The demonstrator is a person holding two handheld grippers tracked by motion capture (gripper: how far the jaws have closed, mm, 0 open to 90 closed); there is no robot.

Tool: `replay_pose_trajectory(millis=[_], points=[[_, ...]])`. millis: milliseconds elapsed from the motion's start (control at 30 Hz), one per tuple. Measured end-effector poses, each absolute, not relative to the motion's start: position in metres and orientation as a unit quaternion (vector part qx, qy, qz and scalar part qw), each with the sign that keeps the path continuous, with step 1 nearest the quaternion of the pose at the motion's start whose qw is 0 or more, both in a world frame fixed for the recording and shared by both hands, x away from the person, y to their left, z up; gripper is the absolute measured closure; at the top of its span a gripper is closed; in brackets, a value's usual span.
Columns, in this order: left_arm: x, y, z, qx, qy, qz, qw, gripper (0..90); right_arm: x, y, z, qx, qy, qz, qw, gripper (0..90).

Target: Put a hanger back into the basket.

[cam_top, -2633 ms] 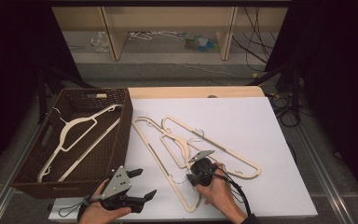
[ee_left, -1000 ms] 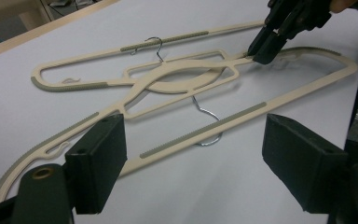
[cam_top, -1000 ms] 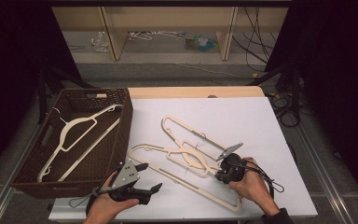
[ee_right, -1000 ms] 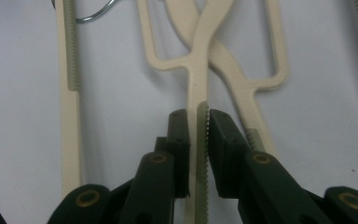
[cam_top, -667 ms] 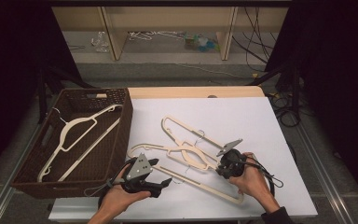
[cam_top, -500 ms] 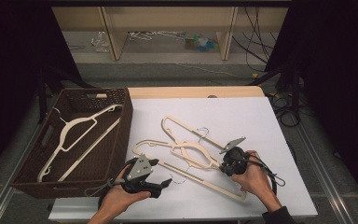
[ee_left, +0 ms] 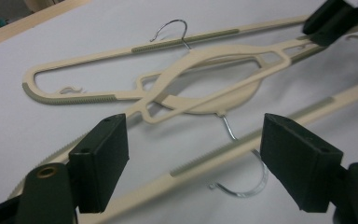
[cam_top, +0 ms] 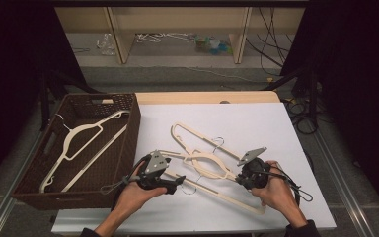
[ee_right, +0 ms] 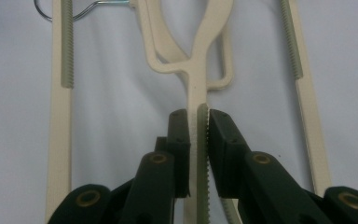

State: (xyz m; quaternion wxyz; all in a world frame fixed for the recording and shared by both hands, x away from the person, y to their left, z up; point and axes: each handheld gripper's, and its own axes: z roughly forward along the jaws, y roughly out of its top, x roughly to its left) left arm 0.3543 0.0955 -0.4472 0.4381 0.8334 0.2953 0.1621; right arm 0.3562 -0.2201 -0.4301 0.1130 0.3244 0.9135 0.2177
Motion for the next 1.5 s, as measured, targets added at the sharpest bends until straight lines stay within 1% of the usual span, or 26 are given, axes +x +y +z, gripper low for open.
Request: replay_pose_trajectory(millis=[67, 167, 200, 233, 300, 433, 500, 533, 633, 733, 767, 833, 900, 967, 1033, 1067, 1133, 1233, 1300, 1400, 1500], points=[[0.365, 0.088, -0.451, 0.839, 0.296, 0.164, 0.427, 25.8, 0.354, -0.220, -0.429, 0.326, 0.914, 0.218, 0.108, 79.7], [0.378, 0.077, -0.457, 0.849, 0.292, 0.166, 0.409, 27.3, 0.351, -0.221, -0.426, 0.319, 0.915, 0.220, 0.111, 79.7], [0.381, 0.074, -0.459, 0.853, 0.287, 0.170, 0.401, 28.2, 0.350, -0.221, -0.426, 0.313, 0.915, 0.223, 0.119, 79.7], [0.385, 0.071, -0.460, 0.855, 0.285, 0.170, 0.398, 28.7, 0.347, -0.221, -0.423, 0.316, 0.915, 0.222, 0.114, 79.7], [0.391, 0.065, -0.461, 0.858, 0.285, 0.168, 0.392, 29.2, 0.344, -0.220, -0.422, 0.313, 0.915, 0.226, 0.120, 79.7], [0.399, 0.051, -0.463, 0.866, 0.272, 0.176, 0.380, 32.1, 0.339, -0.220, -0.421, 0.308, 0.917, 0.226, 0.116, 79.7], [0.403, 0.044, -0.466, 0.876, 0.268, 0.166, 0.366, 34.1, 0.338, -0.220, -0.420, 0.306, 0.917, 0.227, 0.117, 79.7], [0.405, 0.041, -0.468, 0.876, 0.271, 0.164, 0.364, 34.2, 0.337, -0.220, -0.420, 0.304, 0.917, 0.228, 0.121, 79.7], [0.409, 0.035, -0.471, 0.880, 0.263, 0.162, 0.361, 38.3, 0.336, -0.219, -0.419, 0.299, 0.919, 0.230, 0.117, 79.7], [0.413, 0.031, -0.472, 0.882, 0.255, 0.156, 0.364, 40.3, 0.335, -0.220, -0.418, 0.294, 0.919, 0.232, 0.121, 79.7], [0.414, 0.031, -0.473, 0.885, 0.252, 0.157, 0.359, 40.3, 0.333, -0.219, -0.417, 0.300, 0.919, 0.230, 0.111, 79.7], [0.417, 0.030, -0.475, 0.888, 0.247, 0.157, 0.355, 43.7, 0.334, -0.219, -0.418, 0.295, 0.920, 0.232, 0.116, 79.7], [0.419, 0.029, -0.475, 0.889, 0.246, 0.159, 0.352, 44.1, 0.334, -0.218, -0.418, 0.291, 0.920, 0.232, 0.120, 79.7], [0.420, 0.027, -0.477, 0.893, 0.234, 0.160, 0.349, 48.7, 0.333, -0.218, -0.418, 0.289, 0.921, 0.231, 0.119, 79.7], [0.420, 0.025, -0.477, 0.896, 0.226, 0.160, 0.346, 50.1, 0.332, -0.217, -0.417, 0.294, 0.920, 0.232, 0.115, 79.7], [0.419, 0.022, -0.479, 0.902, 0.215, 0.152, 0.342, 51.2, 0.333, -0.217, -0.417, 0.290, 0.921, 0.234, 0.115, 79.6], [0.419, 0.021, -0.479, 0.906, 0.201, 0.150, 0.342, 55.0, 0.333, -0.217, -0.417, 0.285, 0.922, 0.233, 0.118, 79.6], [0.419, 0.021, -0.476, 0.908, 0.191, 0.148, 0.343, 60.7, 0.332, -0.216, -0.418, 0.283, 0.924, 0.231, 0.115, 79.6], [0.419, 0.022, -0.474, 0.912, 0.178, 0.145, 0.341, 62.4, 0.332, -0.217, -0.417, 0.284, 0.924, 0.232, 0.110, 79.6], [0.418, 0.027, -0.469, 0.916, 0.160, 0.142, 0.340, 65.0, 0.331, -0.218, -0.416, 0.279, 0.924, 0.236, 0.114, 79.6], [0.415, 0.032, -0.462, 0.914, 0.146, 0.145, 0.350, 66.5, 0.331, -0.222, -0.417, 0.273, 0.923, 0.245, 0.116, 79.6]])
